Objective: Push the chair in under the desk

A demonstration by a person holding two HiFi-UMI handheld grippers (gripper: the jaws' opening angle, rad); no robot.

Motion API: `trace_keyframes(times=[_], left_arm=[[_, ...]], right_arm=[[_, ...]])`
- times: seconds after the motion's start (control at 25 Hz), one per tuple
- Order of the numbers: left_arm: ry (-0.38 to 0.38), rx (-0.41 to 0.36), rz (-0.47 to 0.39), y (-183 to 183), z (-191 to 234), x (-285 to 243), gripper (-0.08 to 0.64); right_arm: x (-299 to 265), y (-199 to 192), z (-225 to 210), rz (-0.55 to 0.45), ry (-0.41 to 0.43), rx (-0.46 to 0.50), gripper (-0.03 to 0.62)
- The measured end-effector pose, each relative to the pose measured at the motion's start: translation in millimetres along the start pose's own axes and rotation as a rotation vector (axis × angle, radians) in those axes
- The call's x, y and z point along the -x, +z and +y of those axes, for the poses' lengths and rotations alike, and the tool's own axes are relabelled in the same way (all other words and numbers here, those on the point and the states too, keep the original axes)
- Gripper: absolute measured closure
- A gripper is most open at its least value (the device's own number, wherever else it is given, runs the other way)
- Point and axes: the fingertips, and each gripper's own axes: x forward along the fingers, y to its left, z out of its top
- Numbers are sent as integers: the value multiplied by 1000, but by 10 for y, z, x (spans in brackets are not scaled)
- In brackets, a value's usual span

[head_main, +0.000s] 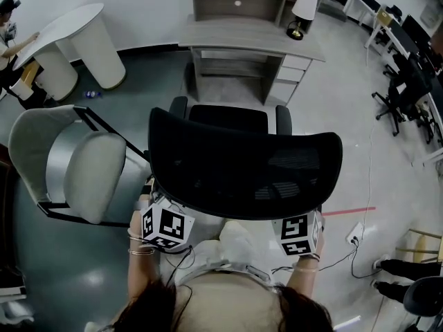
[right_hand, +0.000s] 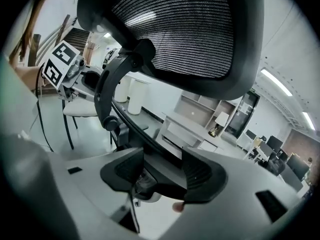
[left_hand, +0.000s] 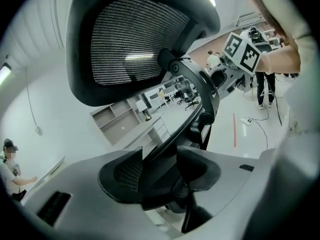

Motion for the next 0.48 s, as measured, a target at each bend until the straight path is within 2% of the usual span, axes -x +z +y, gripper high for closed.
trace_keyframes(times=[0.48], left_arm=[[1,10,4,33,201,-292,344]], right_arm=[[-293,115,-208,-5,23,-8,357]])
